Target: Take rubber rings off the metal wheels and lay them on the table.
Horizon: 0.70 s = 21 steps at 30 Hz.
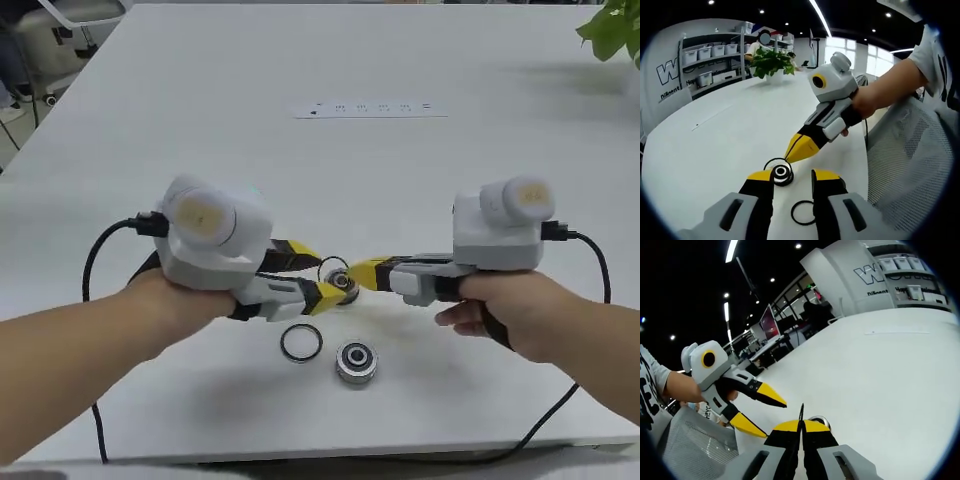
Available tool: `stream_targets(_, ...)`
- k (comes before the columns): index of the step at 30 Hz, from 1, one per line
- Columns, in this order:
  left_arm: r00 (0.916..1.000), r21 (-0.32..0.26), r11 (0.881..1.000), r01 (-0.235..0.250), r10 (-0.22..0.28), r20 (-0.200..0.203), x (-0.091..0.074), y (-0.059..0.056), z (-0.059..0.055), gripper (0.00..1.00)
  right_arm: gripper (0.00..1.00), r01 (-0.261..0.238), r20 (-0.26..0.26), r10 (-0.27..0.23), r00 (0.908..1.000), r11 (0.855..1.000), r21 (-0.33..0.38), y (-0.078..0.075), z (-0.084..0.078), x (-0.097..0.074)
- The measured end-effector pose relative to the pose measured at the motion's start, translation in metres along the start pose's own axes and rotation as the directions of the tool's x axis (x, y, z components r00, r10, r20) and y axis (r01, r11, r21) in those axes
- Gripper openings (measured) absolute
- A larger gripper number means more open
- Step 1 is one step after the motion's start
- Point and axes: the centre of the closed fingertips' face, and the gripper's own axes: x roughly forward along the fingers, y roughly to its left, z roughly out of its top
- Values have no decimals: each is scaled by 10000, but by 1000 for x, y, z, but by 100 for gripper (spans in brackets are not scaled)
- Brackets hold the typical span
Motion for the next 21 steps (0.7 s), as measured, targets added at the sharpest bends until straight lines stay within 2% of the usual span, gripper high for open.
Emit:
stream_targets(9, 9994, 0, 10000, -9, 9, 360, -20, -5, 4, 34, 0, -236, 155, 235, 9996, 9997, 61, 9, 6, -2)
stream_targets(21, 9982, -156, 9996, -215, 223, 550, -49, -8, -1, 43, 0, -691, 80, 691, 9976, 9976, 61, 25, 5, -1)
